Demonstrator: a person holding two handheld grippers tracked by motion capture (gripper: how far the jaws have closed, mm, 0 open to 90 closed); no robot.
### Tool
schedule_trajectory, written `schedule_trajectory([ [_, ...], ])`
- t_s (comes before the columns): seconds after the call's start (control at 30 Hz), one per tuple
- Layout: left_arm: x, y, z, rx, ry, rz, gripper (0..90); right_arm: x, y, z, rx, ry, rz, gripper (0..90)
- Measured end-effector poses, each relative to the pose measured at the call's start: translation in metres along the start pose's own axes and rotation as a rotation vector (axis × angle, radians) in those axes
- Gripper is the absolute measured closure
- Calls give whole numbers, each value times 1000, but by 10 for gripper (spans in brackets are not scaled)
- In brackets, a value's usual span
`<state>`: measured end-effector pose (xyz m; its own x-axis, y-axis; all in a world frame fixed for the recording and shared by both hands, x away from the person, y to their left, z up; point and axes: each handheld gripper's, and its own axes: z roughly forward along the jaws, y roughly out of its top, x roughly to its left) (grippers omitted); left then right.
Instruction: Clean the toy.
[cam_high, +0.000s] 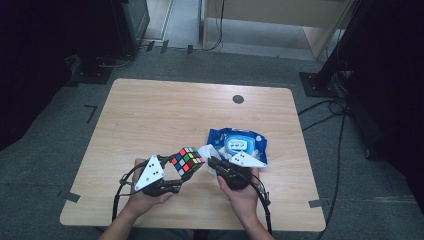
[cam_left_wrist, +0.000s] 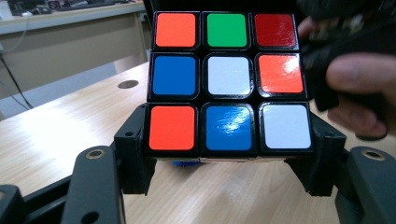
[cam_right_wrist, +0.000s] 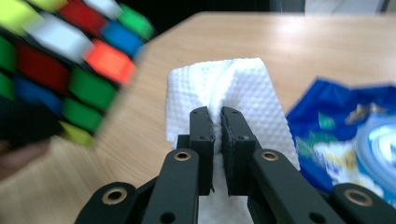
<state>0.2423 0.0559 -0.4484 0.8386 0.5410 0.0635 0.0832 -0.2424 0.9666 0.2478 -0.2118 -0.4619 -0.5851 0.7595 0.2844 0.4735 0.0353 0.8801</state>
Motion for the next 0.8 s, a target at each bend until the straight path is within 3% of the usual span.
schedule_trajectory([
  [0.13, 5, -1, -2, 4, 13, -10, 341, -4, -4, 4, 33, -6, 2, 839],
  [0.57, 12, -2, -5, 5, 43, -21, 341, -2, -5, 4, 60, 0, -22, 839],
  [0.7, 15, -3, -7, 6, 51, -26, 341, 3, -8, 8, 96, 16, -49, 846],
  [0.8, 16, -4, -7, 8, 54, -30, 341, 4, -15, 16, 159, 31, -56, 845],
])
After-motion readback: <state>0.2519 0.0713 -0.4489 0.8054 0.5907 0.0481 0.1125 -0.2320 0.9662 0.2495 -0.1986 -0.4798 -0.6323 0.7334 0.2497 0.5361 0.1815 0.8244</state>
